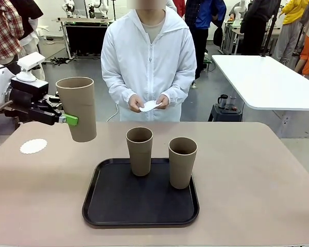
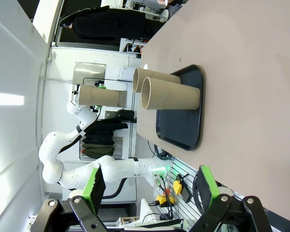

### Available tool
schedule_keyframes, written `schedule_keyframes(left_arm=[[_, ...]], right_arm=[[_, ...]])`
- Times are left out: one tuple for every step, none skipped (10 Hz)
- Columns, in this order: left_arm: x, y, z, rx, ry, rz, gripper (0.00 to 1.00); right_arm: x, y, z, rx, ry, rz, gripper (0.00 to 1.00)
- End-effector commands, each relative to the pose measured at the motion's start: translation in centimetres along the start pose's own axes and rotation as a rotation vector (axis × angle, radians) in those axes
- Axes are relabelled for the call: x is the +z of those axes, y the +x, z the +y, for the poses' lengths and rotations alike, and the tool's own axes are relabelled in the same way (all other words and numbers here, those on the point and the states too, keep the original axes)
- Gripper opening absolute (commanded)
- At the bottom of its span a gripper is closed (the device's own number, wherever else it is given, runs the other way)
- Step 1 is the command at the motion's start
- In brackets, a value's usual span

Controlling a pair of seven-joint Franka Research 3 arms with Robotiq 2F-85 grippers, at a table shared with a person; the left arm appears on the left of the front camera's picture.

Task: Place coasters on the table and set cups on them.
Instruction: Pick up one Reusable plastic cup and place it on a coaster set by the human.

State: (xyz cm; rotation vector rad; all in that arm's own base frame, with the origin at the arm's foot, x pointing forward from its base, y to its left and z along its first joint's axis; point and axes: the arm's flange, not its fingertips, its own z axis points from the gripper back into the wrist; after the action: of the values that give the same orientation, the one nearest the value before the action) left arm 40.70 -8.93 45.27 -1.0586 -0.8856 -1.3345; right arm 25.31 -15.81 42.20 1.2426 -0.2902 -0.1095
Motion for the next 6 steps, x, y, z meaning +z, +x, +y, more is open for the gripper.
schedule_keyframes(left_arm=[[-0.5, -0.3, -0.1, -0.003, -0.026, 0.025, 0.0], [0.0, 0.0, 0.0, 0.0, 0.0, 0.0, 0.85], [3.5, -1.9, 1.6, 0.01, 0.023, 0.002, 0.85], [7.5, -3.4, 2.4, -0.007, 0.067, -0.017, 0.85], [11.8, -4.5, 2.7, -0.032, 0.094, -0.032, 0.85], [15.0, -5.5, 2.2, -0.043, 0.124, -0.03, 0.85]], right_arm=[[0.0, 0.1, 0.1, 0.0, 0.011, 0.0, 1.0], [0.0, 0.1, 0.1, 0.0, 0.011, 0.0, 1.0], [0.0, 0.1, 0.1, 0.0, 0.011, 0.0, 1.0], [0.0, 0.1, 0.1, 0.0, 0.011, 0.0, 1.0], [0.0, 0.1, 0.1, 0.0, 0.011, 0.0, 1.0], [0.0, 0.1, 0.1, 0.0, 0.011, 0.0, 1.0]])
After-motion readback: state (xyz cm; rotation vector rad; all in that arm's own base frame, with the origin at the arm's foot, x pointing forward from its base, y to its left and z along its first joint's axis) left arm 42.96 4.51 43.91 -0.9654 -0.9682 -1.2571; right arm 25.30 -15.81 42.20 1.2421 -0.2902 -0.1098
